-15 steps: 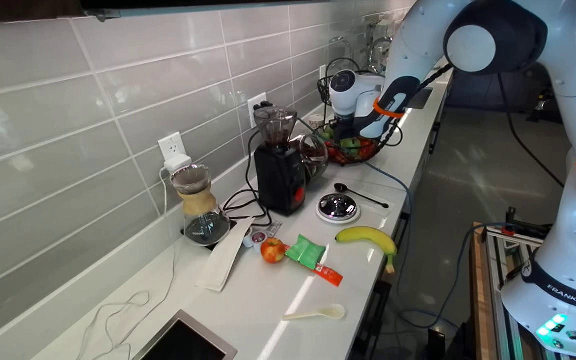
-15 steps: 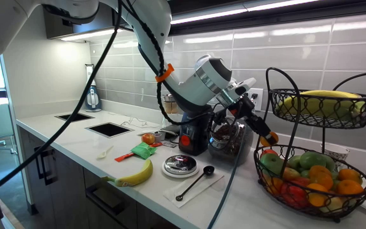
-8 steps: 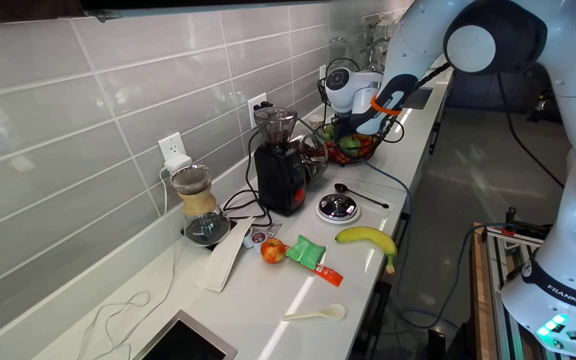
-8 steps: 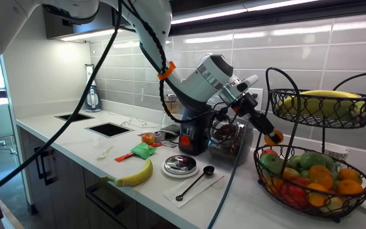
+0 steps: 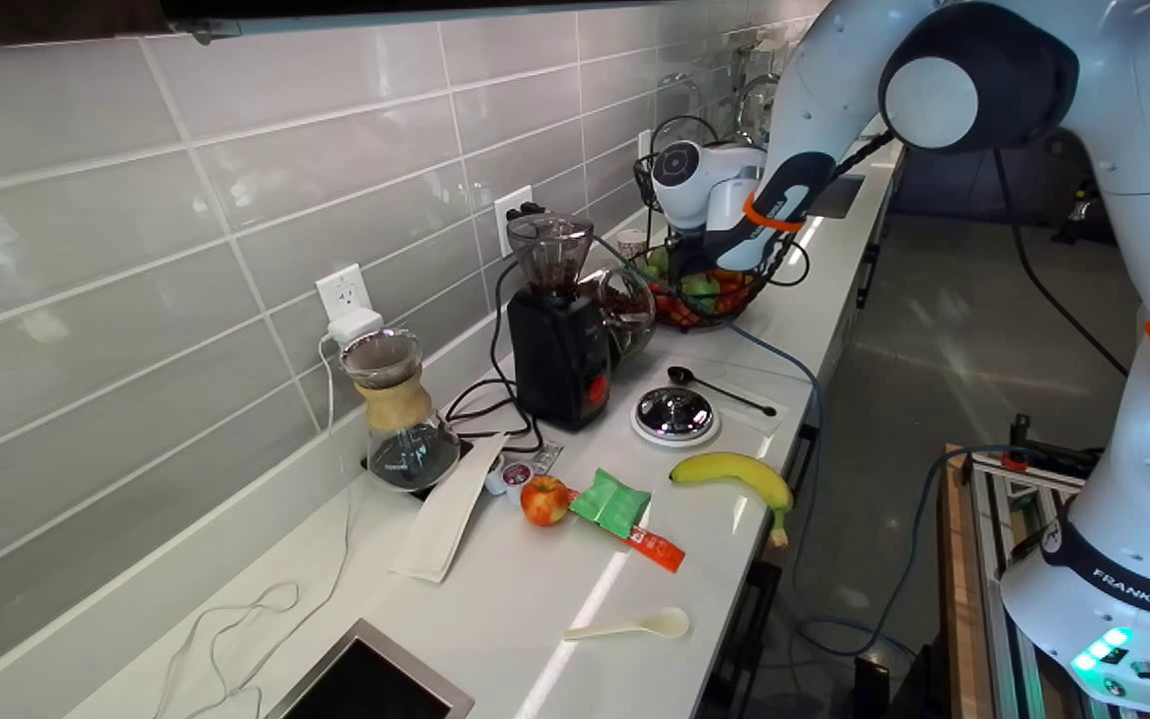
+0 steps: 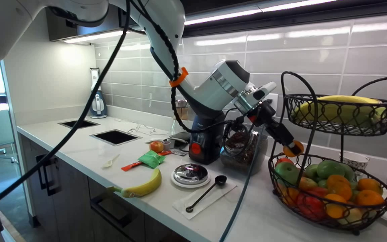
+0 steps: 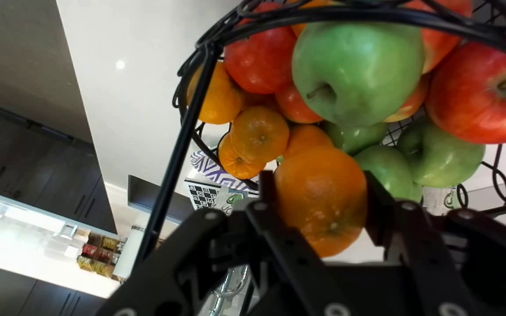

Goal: Move the clementine from the counter top to the fruit rack where the other clementines are

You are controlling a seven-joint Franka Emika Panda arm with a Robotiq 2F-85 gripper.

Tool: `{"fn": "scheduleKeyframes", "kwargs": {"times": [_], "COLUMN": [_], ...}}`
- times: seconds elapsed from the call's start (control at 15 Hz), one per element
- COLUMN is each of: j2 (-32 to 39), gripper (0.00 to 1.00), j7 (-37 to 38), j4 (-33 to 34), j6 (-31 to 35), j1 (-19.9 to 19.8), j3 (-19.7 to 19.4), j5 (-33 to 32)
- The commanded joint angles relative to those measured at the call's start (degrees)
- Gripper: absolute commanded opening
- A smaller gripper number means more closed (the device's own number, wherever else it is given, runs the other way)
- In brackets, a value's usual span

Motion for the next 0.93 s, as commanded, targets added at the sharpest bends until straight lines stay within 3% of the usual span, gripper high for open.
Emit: {"fn": "scheduleKeyframes", "kwargs": {"times": [0.0,0.07,0.13,0.27,0.53,0.87], "j2": [2.45,2.56,2.59,1.94,1.38,-0.57], "gripper": [0.23,0.28,0.7,0.73,1.0,1.0], "j7": [4.89,5.6,6.2,6.3,6.49,3.68], "j4": [2.27,2.39,2.48,2.08,1.69,0.71], "j6": [0.73,0.59,0.42,0.16,0.49,-0.99], "j1": [-1.07,-1.32,-1.61,-2.35,-3.59,-5.93], "j3": [0.01,0.24,0.55,1.62,2.93,6.14], "j5": [-4.54,-5.37,-6.05,-6.46,-7.35,-5.74]}}
